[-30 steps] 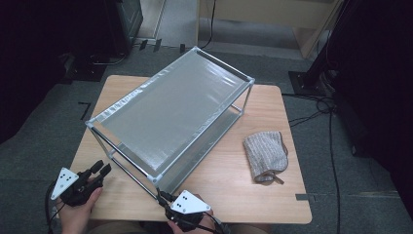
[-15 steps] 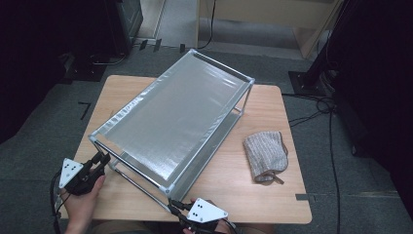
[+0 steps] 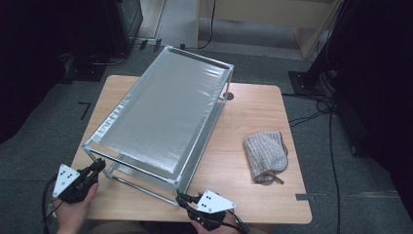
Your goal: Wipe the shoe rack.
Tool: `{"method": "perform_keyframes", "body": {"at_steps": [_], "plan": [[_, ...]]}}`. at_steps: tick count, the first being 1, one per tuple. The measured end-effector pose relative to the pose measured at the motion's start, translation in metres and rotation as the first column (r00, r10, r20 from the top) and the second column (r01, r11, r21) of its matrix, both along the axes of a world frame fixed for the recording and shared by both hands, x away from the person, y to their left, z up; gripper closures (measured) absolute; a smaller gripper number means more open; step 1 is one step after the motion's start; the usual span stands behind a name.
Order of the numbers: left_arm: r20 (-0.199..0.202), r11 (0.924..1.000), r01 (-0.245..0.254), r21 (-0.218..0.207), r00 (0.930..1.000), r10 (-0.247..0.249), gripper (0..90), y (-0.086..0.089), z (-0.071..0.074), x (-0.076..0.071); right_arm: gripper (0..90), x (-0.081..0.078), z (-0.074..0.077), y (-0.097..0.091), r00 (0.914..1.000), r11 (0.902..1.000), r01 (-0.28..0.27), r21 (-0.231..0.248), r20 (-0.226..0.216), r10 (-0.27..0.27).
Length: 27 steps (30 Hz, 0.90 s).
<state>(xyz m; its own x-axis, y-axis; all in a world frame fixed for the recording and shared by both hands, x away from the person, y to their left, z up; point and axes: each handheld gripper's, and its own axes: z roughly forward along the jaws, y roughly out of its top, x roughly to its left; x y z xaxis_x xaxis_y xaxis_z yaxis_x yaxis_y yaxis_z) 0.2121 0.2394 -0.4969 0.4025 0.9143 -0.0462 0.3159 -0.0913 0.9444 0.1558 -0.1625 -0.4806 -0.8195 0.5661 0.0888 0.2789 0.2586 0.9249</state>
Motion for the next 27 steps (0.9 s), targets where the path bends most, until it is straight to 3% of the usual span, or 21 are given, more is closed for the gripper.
{"method": "perform_keyframes", "body": {"at_steps": [4,10,17,19,20,22,24,27], "plan": [[-0.009,1.0000,0.001,-0.003,1.0000,-0.001,81.3,0.012,0.001,-0.017,82.5,0.009,0.000,0.002,0.9999,0.9999,0.011,0.003,-0.006,-0.011],[-0.018,0.9998,0.018,-0.012,0.9997,-0.018,81.2,0.021,0.001,-0.031,82.4,0.019,-0.001,0.005,0.9998,0.9997,0.020,0.011,-0.010,-0.020],[-0.007,0.9952,0.097,-0.010,0.9952,-0.097,80.9,0.023,0.000,-0.037,82.3,0.024,0.000,0.000,0.9992,0.9992,0.040,0.000,-0.004,-0.040],[0.017,0.9885,0.138,-0.062,0.9904,-0.137,78.5,0.026,-0.002,-0.038,81.7,0.025,-0.001,-0.003,0.9985,0.9986,0.053,0.008,-0.013,-0.053],[0.033,0.9803,0.174,-0.094,0.9847,-0.171,74.4,0.029,-0.001,-0.038,79.3,0.026,-0.001,-0.005,0.9978,0.9979,0.063,0.018,-0.021,-0.062],[0.074,0.9692,0.215,-0.119,0.9754,-0.208,66.1,0.033,0.002,-0.040,65.6,0.029,-0.001,-0.012,0.9968,0.9965,0.071,0.043,-0.041,-0.069],[0.104,0.9629,0.232,-0.139,0.9703,-0.218,60.8,0.040,0.004,-0.043,57.8,0.030,0.000,-0.023,0.9957,0.9948,0.079,0.065,-0.054,-0.076],[0.116,0.9570,0.222,-0.186,0.9723,-0.203,54.4,0.051,0.005,-0.043,49.4,0.032,0.004,-0.048,0.9907,0.9874,0.131,0.089,-0.049,-0.127]]}}
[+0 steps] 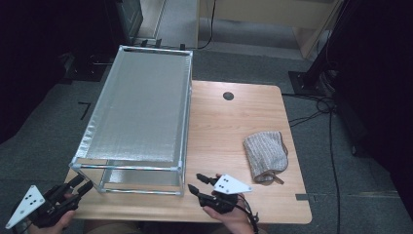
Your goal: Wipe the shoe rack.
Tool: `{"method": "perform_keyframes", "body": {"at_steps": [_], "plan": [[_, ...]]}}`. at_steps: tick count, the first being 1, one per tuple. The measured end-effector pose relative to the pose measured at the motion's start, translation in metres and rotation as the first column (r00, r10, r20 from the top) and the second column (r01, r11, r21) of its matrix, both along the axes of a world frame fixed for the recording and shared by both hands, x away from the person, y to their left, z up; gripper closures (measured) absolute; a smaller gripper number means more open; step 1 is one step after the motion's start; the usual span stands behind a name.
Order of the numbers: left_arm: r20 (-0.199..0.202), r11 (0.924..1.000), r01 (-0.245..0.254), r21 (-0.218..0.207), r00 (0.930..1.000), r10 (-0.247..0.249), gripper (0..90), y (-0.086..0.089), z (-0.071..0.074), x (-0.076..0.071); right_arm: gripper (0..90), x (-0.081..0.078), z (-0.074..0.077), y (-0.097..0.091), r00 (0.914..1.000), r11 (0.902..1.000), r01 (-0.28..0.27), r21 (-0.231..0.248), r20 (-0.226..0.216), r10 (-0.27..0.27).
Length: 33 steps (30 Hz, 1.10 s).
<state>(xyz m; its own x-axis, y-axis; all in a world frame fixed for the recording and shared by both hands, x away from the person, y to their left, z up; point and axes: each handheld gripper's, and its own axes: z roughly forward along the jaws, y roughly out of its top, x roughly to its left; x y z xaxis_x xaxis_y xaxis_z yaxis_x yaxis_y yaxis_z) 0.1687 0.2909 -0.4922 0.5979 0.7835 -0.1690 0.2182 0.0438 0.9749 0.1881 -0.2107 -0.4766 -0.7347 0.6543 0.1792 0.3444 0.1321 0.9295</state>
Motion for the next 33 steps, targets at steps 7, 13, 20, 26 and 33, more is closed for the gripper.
{"method": "perform_keyframes", "body": {"at_steps": [7,13,20,26,33], "plan": [[-0.001,0.9932,-0.056,-0.102,0.9984,0.057,43.3,0.022,0.004,-0.002,39.7,0.003,0.004,-0.064,0.9785,0.9787,0.205,0.013,0.018,-0.205],[-0.038,0.9828,-0.163,-0.087,0.9864,0.160,31.7,0.028,-0.001,0.004,28.1,0.004,0.000,-0.122,0.8992,0.8989,0.437,-0.032,0.040,-0.436],[-0.149,0.9519,-0.306,0.018,0.9406,0.305,16.7,0.026,-0.009,0.019,9.0,0.006,-0.014,-0.166,0.7609,0.7585,0.647,-0.080,-0.002,-0.649],[-0.175,0.9387,-0.326,0.112,0.9233,0.342,8.7,0.016,-0.013,0.026,3.9,0.009,-0.025,-0.180,0.7202,0.7196,0.686,-0.110,-0.042,-0.693],[-0.192,0.9380,-0.329,0.110,0.9190,0.345,8.7,0.009,-0.013,0.034,3.9,0.005,-0.028,-0.184,0.7078,0.7084,0.696,-0.116,-0.053,-0.704]]}}
